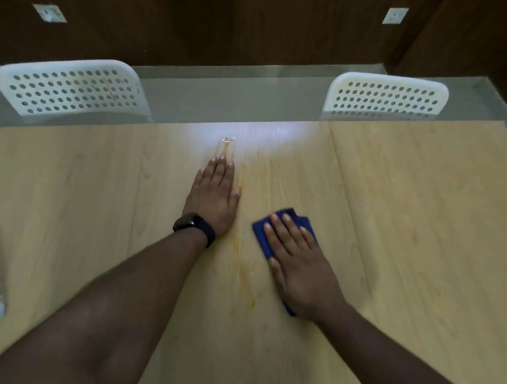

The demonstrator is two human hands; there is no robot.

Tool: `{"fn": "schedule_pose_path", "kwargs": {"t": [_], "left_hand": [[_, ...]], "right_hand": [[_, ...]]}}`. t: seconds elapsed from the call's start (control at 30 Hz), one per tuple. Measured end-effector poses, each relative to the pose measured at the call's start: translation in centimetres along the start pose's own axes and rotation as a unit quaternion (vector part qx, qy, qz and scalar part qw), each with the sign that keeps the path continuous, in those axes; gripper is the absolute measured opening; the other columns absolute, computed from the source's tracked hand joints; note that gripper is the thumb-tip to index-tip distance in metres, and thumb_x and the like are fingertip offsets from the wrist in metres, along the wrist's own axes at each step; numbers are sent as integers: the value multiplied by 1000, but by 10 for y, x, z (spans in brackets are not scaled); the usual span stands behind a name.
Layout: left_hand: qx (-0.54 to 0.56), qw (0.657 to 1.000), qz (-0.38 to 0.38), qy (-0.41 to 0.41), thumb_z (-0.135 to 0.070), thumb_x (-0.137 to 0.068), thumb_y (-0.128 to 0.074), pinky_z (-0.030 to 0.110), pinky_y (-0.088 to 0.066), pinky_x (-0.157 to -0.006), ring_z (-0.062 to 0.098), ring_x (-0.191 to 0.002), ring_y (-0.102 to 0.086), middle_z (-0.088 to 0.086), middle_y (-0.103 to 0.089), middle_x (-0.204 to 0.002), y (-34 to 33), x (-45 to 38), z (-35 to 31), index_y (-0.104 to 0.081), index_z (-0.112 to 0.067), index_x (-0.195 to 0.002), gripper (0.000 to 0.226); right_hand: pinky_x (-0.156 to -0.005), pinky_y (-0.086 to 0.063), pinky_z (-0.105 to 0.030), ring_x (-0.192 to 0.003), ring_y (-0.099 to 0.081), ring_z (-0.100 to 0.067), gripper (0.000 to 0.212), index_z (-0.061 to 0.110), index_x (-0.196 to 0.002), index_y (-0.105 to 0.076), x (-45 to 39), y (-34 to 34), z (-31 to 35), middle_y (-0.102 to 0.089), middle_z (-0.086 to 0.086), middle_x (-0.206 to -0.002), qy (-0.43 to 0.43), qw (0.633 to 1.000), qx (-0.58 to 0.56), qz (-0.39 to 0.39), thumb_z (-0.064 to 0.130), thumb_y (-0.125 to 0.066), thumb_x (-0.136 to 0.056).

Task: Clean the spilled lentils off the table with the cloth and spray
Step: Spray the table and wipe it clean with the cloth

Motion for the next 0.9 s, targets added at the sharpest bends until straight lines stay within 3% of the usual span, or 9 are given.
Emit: {"fn": "schedule_pose_path", "kwargs": {"t": [0.1, 0.27, 0.4, 0.6, 0.7, 0.8, 0.9], "left_hand": [[6, 1000, 24, 4, -48, -105, -8, 39, 3, -130, 18, -160, 13, 2, 12, -174, -3, 48, 2, 6, -19, -166, 69], [-3, 1000, 27, 0, -52, -102, -2, 35, 9, -128, 14, -157, 21, -1, 19, -171, -10, 110, 9, 10, -21, -165, 71], [-5, 1000, 19, 10, -53, -104, -7, 34, 9, -128, 14, -158, 18, 0, 15, -173, -17, 133, 15, 6, -20, -166, 71], [-3, 1000, 8, 11, -54, -105, -7, 38, 2, -130, 16, -160, 13, 2, 8, -174, -18, 156, 16, 2, -19, -166, 71], [-2, 1000, -5, 10, -51, -105, -9, 40, -2, -131, 16, -160, 8, 3, 1, -175, -17, 155, 14, -4, -18, -167, 70], [1, 1000, -11, 8, -52, -105, -8, 39, 0, -131, 16, -160, 8, 2, 2, -174, -15, 156, 13, -3, -19, -167, 71], [1, 1000, -16, 8, -52, -105, -9, 37, 2, -130, 15, -160, 7, 1, 3, -174, -16, 156, 13, -2, -20, -167, 70]], "right_hand": [[-130, -10, -45, -161, 13, -14, 63, 20, -168, 2, 15, 1, -25, 11, 4, -175, -42, 999, 6, -13, 40, -19, -112], [-131, -8, -46, -161, 10, -17, 64, 20, -168, -2, -48, 8, -15, 5, 0, -175, -142, 988, -17, -53, 42, -13, -108], [-132, -4, -45, -161, 12, -18, 65, 19, -167, 0, -43, -3, 20, 8, 0, -175, -110, 993, -24, -48, 42, -12, -108], [-130, -10, -45, -160, 15, -15, 63, 20, -167, 4, 86, -15, 29, 12, 3, -175, -7, 1000, -4, 8, 41, -19, -112], [-129, -15, -47, -161, 8, -15, 62, 20, -168, -4, 98, -15, 5, 5, 2, -176, -49, 999, 2, -8, 39, -21, -111], [-131, -11, -46, -161, 11, -15, 63, 21, -168, -3, 62, -14, 10, 5, 2, -175, -128, 991, -3, -42, 40, -17, -110], [-131, -6, -45, -161, 11, -18, 64, 20, -168, -2, 34, -17, 34, 5, 0, -176, -146, 987, -8, -59, 41, -16, -109]]}}
Point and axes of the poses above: each hand's wrist, its own x-axis away from the middle knuckle, its own y-axis out of the back of the hand, z = x × y, the point moved 1 cm from there along -x, towards the middle knuckle
